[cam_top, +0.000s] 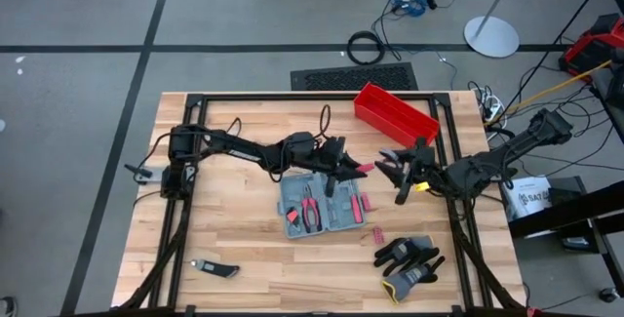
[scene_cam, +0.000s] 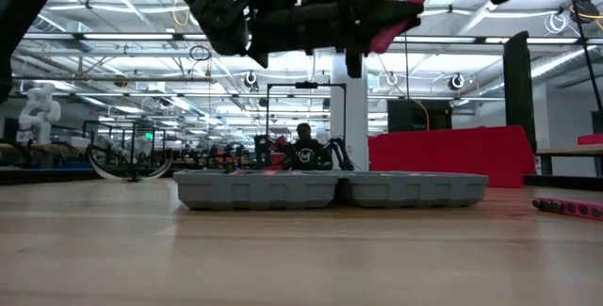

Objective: Prefit tool cases
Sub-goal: Put the hammer into the toolbox

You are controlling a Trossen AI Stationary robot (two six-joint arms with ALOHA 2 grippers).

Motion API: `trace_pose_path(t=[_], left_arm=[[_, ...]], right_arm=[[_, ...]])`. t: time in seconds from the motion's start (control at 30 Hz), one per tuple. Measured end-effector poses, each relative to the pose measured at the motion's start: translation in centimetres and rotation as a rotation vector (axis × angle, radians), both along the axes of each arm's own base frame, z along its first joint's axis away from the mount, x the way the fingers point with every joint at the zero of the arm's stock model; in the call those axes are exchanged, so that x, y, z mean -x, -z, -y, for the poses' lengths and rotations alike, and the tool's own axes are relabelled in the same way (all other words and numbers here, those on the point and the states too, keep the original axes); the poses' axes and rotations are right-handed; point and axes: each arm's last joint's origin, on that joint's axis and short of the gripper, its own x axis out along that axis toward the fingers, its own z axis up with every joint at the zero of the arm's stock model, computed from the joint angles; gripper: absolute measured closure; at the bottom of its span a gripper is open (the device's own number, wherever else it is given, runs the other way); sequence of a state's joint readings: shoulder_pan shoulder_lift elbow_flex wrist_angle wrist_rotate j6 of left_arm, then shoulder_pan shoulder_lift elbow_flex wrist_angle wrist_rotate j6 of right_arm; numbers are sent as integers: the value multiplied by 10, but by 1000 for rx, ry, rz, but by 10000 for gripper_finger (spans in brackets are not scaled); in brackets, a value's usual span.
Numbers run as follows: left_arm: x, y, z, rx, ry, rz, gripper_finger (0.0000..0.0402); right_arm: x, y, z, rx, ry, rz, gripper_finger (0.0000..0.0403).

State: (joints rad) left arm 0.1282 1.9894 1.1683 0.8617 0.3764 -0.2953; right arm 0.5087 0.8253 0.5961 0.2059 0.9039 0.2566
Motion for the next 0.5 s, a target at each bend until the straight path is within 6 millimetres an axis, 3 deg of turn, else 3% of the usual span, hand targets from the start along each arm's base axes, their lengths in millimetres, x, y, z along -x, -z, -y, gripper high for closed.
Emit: trace_pose_path(t=[0.23,0.37,0.5], left_arm=[[-2,1,11,-79,-174,36,346],[-1,3,23,58,-178,9,346],[7,19,34,185,-193,-60,346]], right_arm=[[0,1,1,-12,60,-6,244],[2,1,4,-8,156,-6,244],[4,1,4,4,155,-16,244]])
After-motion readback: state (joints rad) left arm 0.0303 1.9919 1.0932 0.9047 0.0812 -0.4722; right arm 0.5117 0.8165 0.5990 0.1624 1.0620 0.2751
